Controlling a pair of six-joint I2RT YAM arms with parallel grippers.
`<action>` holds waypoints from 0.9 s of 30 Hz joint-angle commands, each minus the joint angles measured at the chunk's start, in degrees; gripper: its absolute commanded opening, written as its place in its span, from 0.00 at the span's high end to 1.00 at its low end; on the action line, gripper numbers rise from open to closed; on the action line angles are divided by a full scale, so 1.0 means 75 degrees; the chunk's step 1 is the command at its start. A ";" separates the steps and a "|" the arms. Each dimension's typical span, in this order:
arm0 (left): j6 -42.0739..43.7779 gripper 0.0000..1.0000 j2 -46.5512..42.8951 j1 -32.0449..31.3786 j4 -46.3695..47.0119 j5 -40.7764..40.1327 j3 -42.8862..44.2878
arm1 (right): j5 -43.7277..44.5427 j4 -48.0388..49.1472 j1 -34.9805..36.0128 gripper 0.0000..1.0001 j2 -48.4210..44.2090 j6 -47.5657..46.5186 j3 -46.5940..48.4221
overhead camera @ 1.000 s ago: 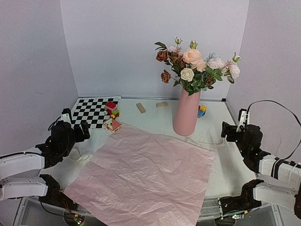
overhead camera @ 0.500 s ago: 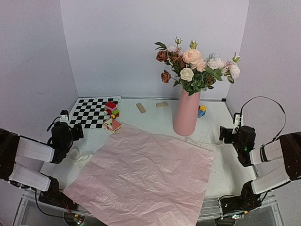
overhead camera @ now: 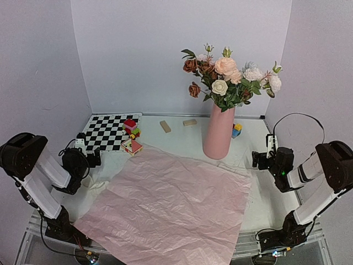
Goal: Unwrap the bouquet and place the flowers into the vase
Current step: Reset both arms
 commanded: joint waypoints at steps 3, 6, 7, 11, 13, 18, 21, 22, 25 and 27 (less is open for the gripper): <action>0.0040 0.00 0.0329 0.0181 0.0791 0.0380 0.0311 | 0.0064 0.1322 -0.0028 0.02 -0.0079 -0.0051 0.0168; -0.0401 0.00 0.0388 0.0536 0.0013 0.0600 0.0710 | 0.0064 0.1319 -0.0023 0.02 -0.0085 -0.0053 0.0168; -0.0459 0.00 0.0390 0.0619 -0.0085 0.0729 0.0754 | 0.0064 0.1323 -0.0026 0.02 -0.0080 -0.0052 0.0168; -0.0478 0.01 0.0363 0.0653 -0.0100 0.0778 0.0727 | 0.0064 0.1322 -0.0025 0.02 -0.0085 -0.0046 0.0168; -0.0467 0.01 0.0345 0.0653 -0.0101 0.0778 0.0710 | 0.0064 0.1323 -0.0022 0.02 -0.0086 -0.0051 0.0168; -0.0467 0.00 0.0325 0.0658 -0.0099 0.0780 0.0701 | 0.0064 0.1316 -0.0019 0.02 -0.0086 -0.0048 0.0168; -0.0457 0.00 0.0330 0.0653 -0.0100 0.0785 0.0701 | 0.0064 0.1317 -0.0030 0.02 -0.0086 -0.0048 0.0168; -0.0466 0.00 0.0327 0.0653 -0.0101 0.0778 0.0701 | 0.0064 0.1311 -0.0027 0.02 -0.0086 -0.0050 0.0168; -0.0469 0.00 0.0347 0.0655 -0.0101 0.0787 0.0716 | 0.0064 0.1316 -0.0026 0.02 -0.0084 -0.0048 0.0168; -0.0473 0.00 0.0363 0.0654 -0.0101 0.0788 0.0728 | 0.0064 0.1315 -0.0030 0.02 -0.0086 -0.0049 0.0168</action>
